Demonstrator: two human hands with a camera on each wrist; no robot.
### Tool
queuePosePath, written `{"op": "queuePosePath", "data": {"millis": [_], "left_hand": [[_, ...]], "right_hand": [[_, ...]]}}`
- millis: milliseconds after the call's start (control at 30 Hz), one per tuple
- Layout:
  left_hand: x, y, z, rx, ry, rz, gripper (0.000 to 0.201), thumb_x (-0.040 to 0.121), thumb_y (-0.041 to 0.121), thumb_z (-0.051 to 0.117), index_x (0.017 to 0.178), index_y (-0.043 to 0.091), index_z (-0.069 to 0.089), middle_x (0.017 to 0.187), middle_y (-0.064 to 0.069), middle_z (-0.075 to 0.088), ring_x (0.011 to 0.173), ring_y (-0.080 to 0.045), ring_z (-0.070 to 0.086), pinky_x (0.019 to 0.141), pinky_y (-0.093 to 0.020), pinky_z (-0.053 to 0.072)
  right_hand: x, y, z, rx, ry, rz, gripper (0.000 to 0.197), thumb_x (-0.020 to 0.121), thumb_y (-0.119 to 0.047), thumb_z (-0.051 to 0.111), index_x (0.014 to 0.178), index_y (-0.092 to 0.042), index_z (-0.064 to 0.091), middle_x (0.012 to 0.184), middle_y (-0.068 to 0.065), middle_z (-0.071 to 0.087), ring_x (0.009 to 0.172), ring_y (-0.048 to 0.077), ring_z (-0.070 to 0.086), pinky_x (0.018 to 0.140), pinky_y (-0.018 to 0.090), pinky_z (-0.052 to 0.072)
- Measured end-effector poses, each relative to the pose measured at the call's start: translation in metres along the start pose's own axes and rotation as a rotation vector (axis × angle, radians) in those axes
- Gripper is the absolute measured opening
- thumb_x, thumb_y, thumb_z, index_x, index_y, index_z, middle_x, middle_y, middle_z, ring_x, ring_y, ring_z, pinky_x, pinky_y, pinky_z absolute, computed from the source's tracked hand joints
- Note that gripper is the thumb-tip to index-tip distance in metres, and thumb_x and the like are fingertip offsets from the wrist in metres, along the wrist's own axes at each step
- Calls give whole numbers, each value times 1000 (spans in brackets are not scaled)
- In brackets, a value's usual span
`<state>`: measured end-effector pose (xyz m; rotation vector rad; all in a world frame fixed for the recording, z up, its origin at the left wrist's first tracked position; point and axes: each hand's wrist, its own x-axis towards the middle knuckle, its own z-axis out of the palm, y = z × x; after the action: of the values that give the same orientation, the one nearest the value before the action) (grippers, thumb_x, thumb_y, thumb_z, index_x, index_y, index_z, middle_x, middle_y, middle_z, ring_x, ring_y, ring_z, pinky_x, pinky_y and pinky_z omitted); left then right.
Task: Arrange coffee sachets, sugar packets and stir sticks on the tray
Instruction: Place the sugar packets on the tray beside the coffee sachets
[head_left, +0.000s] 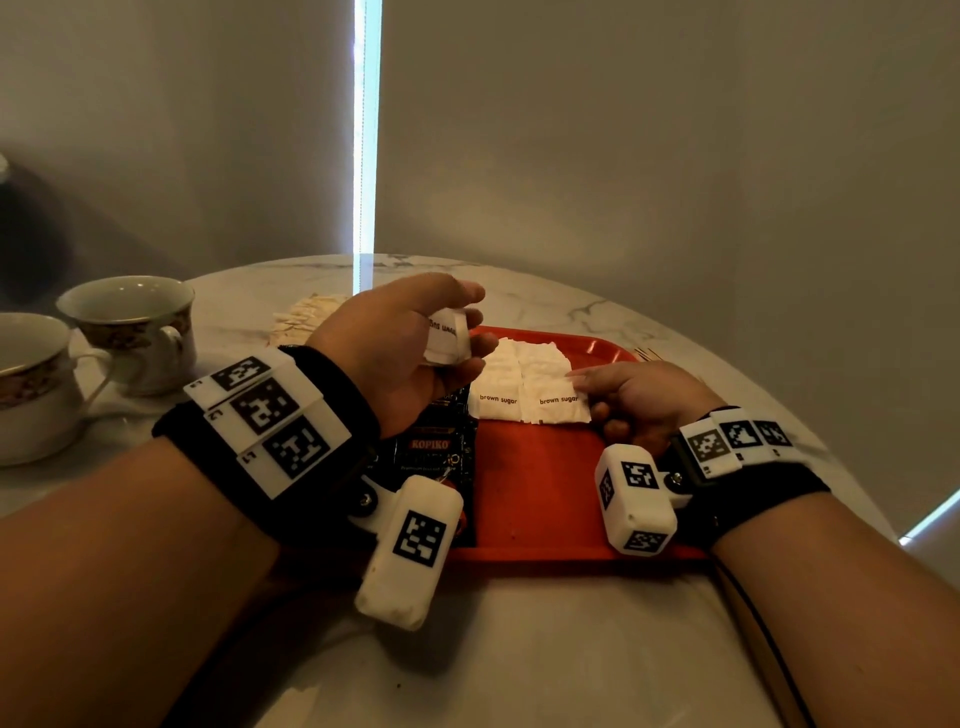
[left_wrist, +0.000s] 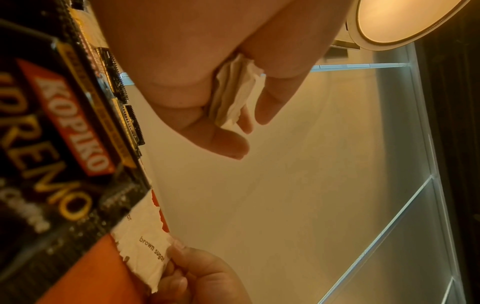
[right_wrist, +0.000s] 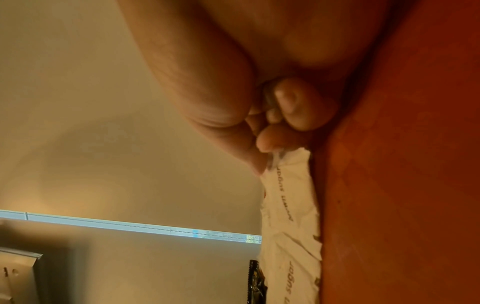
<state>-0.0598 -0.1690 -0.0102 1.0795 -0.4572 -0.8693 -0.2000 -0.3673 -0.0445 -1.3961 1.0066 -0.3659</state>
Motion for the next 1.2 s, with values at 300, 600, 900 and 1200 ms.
{"op": "queuePosePath", "data": {"millis": [300, 600, 900, 1200], "left_hand": [[-3, 2, 1, -26, -23, -22, 35, 93, 8, 41, 114, 6, 68, 120, -19, 55, 96, -33, 67, 60, -31, 58], [-4, 0, 4, 13, -85, -77, 36, 97, 3, 40, 123, 11, 64, 126, -20, 56, 102, -34, 68, 67, -39, 63], [-2, -3, 2, 25, -82, -46, 28, 93, 7, 62, 121, 7, 63, 111, -16, 70, 95, -28, 67, 60, -30, 58], [0, -7, 2, 90, -83, 11, 31, 84, 16, 71, 114, 10, 65, 107, -12, 70, 85, -23, 64, 53, -26, 53]], "right_hand": [[0, 0, 3, 38, 53, -51, 16, 96, -7, 60, 109, -5, 69, 88, 11, 66, 52, 10, 51, 39, 19, 36], [-3, -5, 6, 194, 113, -189, 20, 97, -9, 59, 115, -7, 65, 94, 10, 67, 61, 14, 57, 47, 23, 38], [-38, -24, 18, 425, -95, -357, 15, 92, -29, 63, 93, -14, 65, 81, 1, 66, 58, 10, 53, 43, 19, 35], [-61, -15, 48, 226, -409, -381, 43, 80, -22, 72, 117, -4, 60, 87, 6, 61, 61, 11, 52, 45, 19, 36]]}}
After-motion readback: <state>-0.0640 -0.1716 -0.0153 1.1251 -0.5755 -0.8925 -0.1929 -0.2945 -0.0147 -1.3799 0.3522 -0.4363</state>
